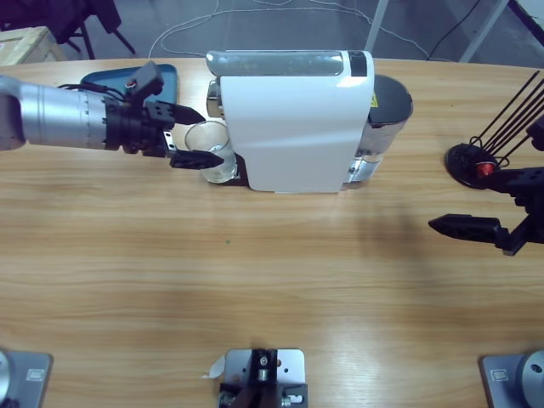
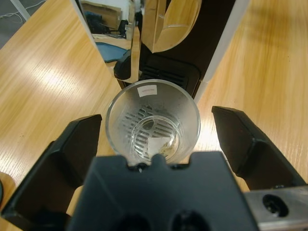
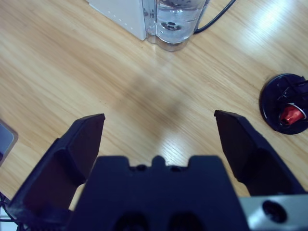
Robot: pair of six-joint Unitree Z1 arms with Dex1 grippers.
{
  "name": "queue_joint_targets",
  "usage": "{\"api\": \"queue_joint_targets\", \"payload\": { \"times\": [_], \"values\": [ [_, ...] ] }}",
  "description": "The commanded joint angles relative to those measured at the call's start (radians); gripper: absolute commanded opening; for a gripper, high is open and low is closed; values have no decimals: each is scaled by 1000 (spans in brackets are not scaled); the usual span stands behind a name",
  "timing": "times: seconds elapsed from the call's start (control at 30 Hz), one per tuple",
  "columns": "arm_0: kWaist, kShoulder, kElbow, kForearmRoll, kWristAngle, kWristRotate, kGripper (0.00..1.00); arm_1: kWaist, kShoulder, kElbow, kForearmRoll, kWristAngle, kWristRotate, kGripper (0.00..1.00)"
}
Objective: Pour coffee
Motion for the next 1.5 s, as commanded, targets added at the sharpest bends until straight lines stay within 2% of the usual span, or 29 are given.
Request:
{"api": "queue_joint_targets", "payload": {
  "times": [0.03,0.37,0.4,0.47,0.5,0.57,0.63,0.67,0.8,0.87,0.9,1.03,1.17,1.23,1.37,1.5],
  "values": [
    [0,67,3,-15,-9,-1,1000,12,33,25,-8,14,1,1000],
    [-2,94,0,-42,-14,-11,989,12,43,25,-11,17,1,1000],
    [-2,94,0,-45,-13,-14,940,12,44,25,-11,17,1,1000],
    [-2,96,0,-48,-9,-16,769,12,46,25,-12,22,0,1000],
    [-2,98,-1,-48,-10,-16,727,12,47,25,-12,24,0,1000],
    [-4,99,-2,-48,-9,-22,723,12,46,25,-12,24,0,1000],
    [-3,98,0,-48,-9,-22,632,12,46,25,-12,24,0,1000],
    [-4,99,0,-48,-9,-23,631,12,46,25,-12,24,0,1000],
    [-4,97,3,-48,-8,-24,449,12,46,25,-12,24,0,1000],
    [-1,93,5,-48,-9,-29,31,12,46,25,-12,24,0,1000],
    [0,88,6,-49,-10,-30,0,12,45,25,-12,24,0,1000],
    [39,49,37,-89,-112,-25,0,12,44,25,-12,24,0,1000],
    [68,12,36,-135,-109,-44,0,12,39,26,-13,24,0,1000],
    [73,-25,35,-178,-13,-109,0,12,39,27,-14,24,0,1000],
    [95,-42,28,-240,267,-189,0,12,36,27,-14,24,0,1000],
    [135,-25,32,-259,233,-185,0,12,26,30,-17,21,0,1000]
  ]
}}
